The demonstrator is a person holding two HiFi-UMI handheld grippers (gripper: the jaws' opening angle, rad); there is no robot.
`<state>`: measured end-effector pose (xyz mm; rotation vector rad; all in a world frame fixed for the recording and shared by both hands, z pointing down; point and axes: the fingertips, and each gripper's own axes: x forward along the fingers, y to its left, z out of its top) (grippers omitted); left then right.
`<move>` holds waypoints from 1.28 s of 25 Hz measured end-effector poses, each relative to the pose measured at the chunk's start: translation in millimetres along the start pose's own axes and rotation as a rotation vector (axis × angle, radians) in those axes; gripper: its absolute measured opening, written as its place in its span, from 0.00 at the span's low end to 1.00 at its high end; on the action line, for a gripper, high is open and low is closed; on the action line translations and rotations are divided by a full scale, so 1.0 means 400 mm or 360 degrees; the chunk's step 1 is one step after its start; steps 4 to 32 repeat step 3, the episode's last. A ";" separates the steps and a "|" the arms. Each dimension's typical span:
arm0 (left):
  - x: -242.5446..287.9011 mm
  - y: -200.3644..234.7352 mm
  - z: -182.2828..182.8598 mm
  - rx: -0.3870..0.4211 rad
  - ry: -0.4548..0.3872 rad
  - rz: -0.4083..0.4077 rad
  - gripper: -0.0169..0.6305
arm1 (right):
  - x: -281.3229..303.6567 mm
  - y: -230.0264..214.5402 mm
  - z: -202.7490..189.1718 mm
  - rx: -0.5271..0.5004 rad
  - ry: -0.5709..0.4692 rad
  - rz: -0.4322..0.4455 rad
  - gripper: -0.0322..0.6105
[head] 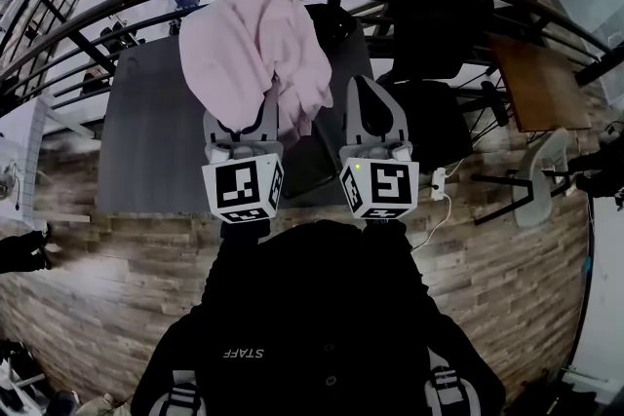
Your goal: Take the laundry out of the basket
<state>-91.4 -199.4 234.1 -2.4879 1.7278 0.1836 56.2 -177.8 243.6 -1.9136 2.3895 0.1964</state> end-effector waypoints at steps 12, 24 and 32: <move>0.008 -0.008 -0.001 0.0001 0.0001 0.0001 0.28 | 0.004 -0.010 -0.008 0.0005 0.0005 -0.0003 0.07; 0.008 -0.008 -0.001 0.0001 0.0001 0.0001 0.28 | 0.004 -0.010 -0.008 0.0005 0.0005 -0.0003 0.07; 0.008 -0.008 -0.001 0.0001 0.0001 0.0001 0.28 | 0.004 -0.010 -0.008 0.0005 0.0005 -0.0003 0.07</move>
